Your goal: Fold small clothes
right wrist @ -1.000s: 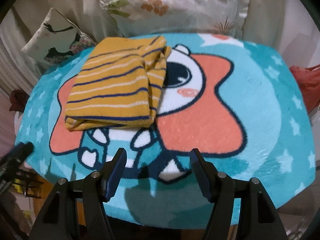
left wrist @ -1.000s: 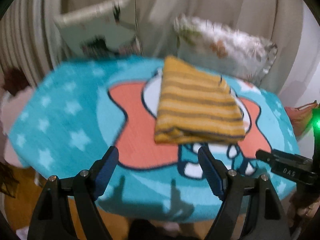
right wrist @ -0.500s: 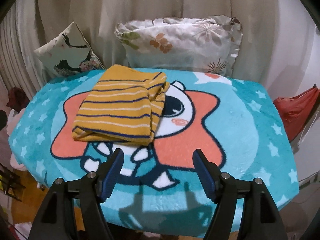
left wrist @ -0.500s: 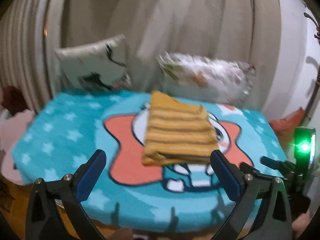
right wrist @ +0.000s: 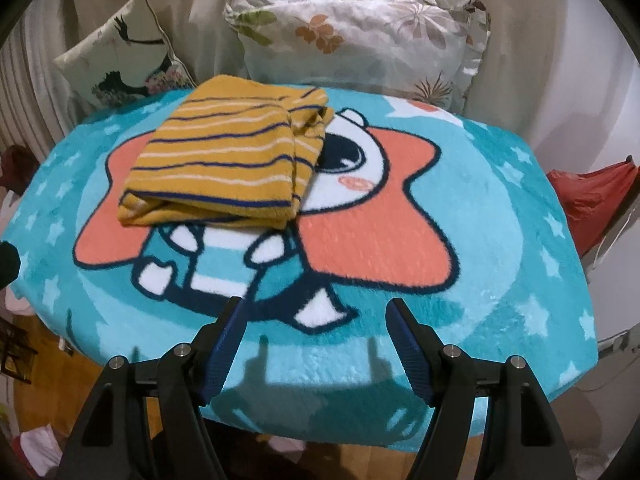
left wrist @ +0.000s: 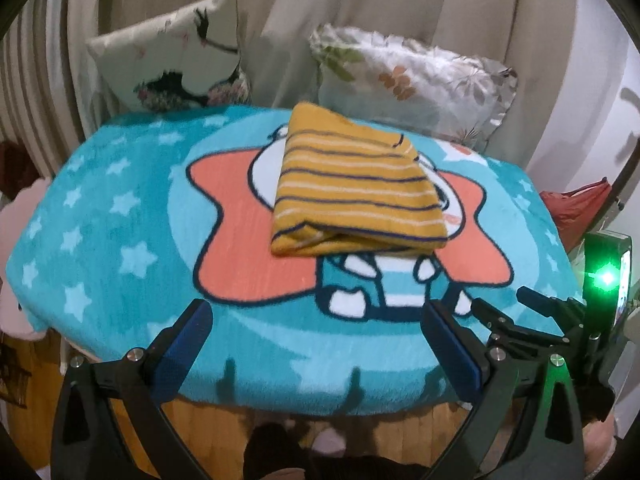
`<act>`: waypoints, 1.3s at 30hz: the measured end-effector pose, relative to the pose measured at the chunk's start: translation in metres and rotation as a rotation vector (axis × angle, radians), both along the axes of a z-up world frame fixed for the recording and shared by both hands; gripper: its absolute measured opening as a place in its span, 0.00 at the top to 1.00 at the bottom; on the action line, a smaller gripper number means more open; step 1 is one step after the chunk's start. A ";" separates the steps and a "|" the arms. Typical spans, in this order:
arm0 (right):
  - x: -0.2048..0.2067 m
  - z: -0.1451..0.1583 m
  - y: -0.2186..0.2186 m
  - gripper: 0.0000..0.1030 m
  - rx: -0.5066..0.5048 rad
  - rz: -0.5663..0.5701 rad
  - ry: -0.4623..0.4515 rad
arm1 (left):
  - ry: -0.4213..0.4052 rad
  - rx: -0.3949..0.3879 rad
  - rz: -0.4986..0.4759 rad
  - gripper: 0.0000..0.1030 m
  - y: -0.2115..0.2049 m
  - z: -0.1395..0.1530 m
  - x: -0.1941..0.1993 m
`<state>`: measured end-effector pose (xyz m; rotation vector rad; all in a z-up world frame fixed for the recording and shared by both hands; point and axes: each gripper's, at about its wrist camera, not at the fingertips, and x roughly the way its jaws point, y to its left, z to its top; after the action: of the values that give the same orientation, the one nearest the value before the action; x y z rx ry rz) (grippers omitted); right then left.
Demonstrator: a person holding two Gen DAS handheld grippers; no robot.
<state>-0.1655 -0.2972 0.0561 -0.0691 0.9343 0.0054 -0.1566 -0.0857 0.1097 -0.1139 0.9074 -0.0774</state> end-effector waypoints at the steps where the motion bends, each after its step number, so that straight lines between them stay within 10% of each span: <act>1: 0.001 -0.002 0.000 0.26 -0.001 -0.003 0.008 | 0.020 0.006 0.007 0.00 0.001 -0.004 0.001; 8: 0.004 -0.009 0.004 0.26 -0.014 0.009 0.038 | 0.147 0.041 0.036 0.00 0.002 -0.029 0.009; 39: 0.021 -0.027 0.011 0.26 -0.031 0.021 0.102 | 0.254 -0.018 0.045 0.00 0.006 -0.051 0.023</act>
<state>-0.1448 -0.2857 0.0288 -0.1080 1.0361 0.0139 -0.1340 -0.0800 0.0586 -0.1628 1.1573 -0.0296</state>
